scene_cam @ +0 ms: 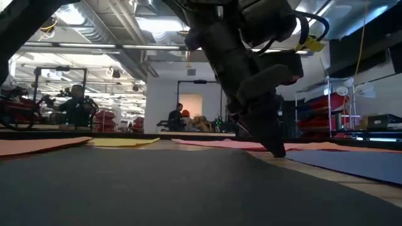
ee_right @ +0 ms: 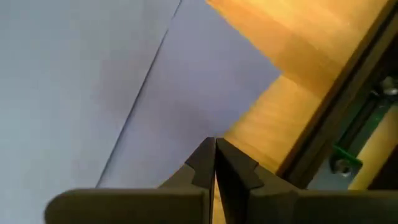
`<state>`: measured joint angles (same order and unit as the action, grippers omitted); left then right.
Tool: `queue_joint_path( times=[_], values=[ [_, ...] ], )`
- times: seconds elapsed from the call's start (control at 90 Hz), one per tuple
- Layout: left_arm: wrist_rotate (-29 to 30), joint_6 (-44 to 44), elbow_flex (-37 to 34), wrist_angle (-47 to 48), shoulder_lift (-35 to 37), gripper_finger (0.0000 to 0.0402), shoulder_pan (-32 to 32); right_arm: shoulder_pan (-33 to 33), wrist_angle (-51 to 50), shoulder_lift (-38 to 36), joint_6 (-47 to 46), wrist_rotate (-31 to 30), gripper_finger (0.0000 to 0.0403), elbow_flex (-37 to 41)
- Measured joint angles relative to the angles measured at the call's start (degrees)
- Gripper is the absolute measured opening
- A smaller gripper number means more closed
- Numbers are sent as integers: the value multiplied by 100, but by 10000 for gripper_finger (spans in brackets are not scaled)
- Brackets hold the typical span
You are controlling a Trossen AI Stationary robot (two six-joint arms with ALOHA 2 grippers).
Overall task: Organize paper
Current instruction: Stack the blue paper on top of the blue paper on the table
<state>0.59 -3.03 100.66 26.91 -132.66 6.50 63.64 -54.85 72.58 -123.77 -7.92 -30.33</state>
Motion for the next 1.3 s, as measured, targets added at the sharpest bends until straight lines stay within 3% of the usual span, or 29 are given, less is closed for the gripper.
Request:
queue_joint_path(
  times=[0.2,0.556,0.833,1.3],
  values=[
    [1,7,0,9,0,0,12,-375,296,-2,451,478,0,24],
    [-12,5,2,33,0,0,0,-372,-847,-11,527,590,0,-711],
    [19,-103,2,6,0,0,31,-368,30,-11,373,1051,0,-152],
    [-75,-109,0,-340,-37,0,17,-508,412,-33,307,941,0,233]
  ],
)
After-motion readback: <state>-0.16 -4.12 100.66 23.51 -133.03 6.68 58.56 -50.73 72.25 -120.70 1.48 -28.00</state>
